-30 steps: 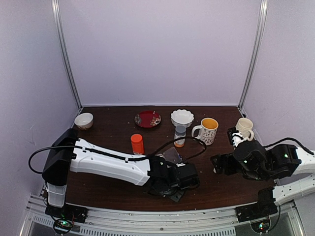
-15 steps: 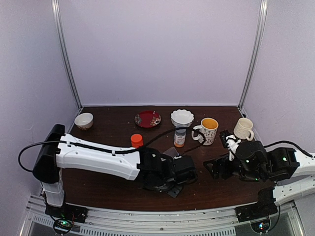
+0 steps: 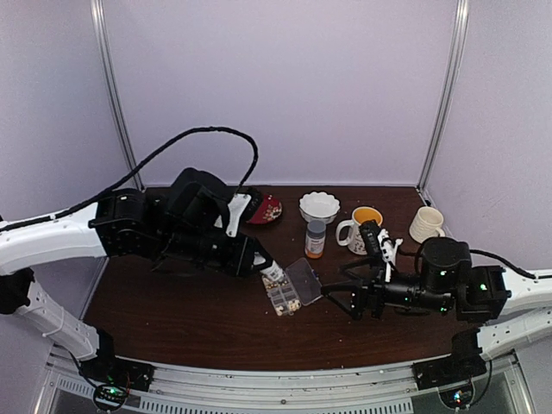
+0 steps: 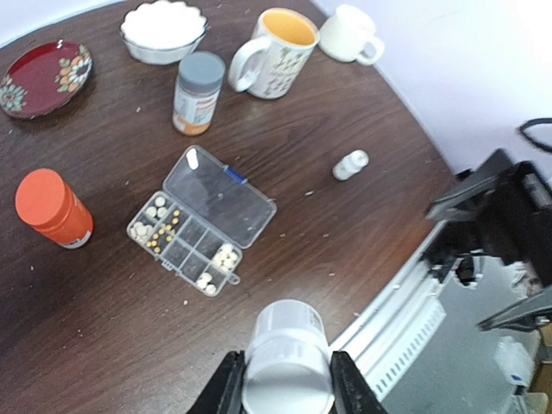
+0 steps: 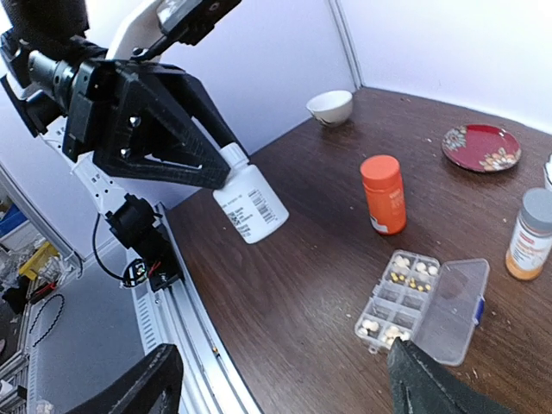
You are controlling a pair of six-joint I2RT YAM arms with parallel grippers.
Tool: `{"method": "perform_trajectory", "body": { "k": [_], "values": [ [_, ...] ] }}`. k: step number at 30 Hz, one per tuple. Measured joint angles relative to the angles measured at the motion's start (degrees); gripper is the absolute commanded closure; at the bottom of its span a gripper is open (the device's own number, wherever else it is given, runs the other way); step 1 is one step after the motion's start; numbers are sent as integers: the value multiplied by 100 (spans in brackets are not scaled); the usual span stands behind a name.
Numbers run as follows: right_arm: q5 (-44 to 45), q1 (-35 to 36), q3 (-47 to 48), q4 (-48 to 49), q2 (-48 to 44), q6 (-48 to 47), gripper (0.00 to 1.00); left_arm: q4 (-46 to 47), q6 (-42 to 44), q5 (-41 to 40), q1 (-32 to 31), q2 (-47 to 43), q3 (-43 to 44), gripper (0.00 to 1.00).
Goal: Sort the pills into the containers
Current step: Hold the pill bottle.
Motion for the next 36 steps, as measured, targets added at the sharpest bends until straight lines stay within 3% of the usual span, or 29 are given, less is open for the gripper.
{"method": "perform_trajectory", "body": {
  "k": [9, 18, 22, 28, 32, 36],
  "values": [
    [-516, 354, 850, 1237, 1217, -1110, 14, 330, 260, 1311, 402, -1021, -81, 84],
    [-570, 393, 1646, 1534, 1974, -1954, 29, 354, 452, 2334, 535, -1143, -79, 85],
    [-721, 417, 2000, 1412, 2269, -2155, 39, 354, 522, 2544, 549, -1141, -46, 84],
    [-898, 426, 2299, 1117, 2538, -2271, 44, 354, 573, 2656, 599, -1141, -37, 85],
    [-905, 428, 2304, 946, 2570, -2286, 41, 356, 577, 2677, 601, -1143, -37, 85],
    [-885, 428, 2304, 870, 2570, -2297, 57, 356, 577, 2677, 601, -1167, -37, 85]
  ]
}}
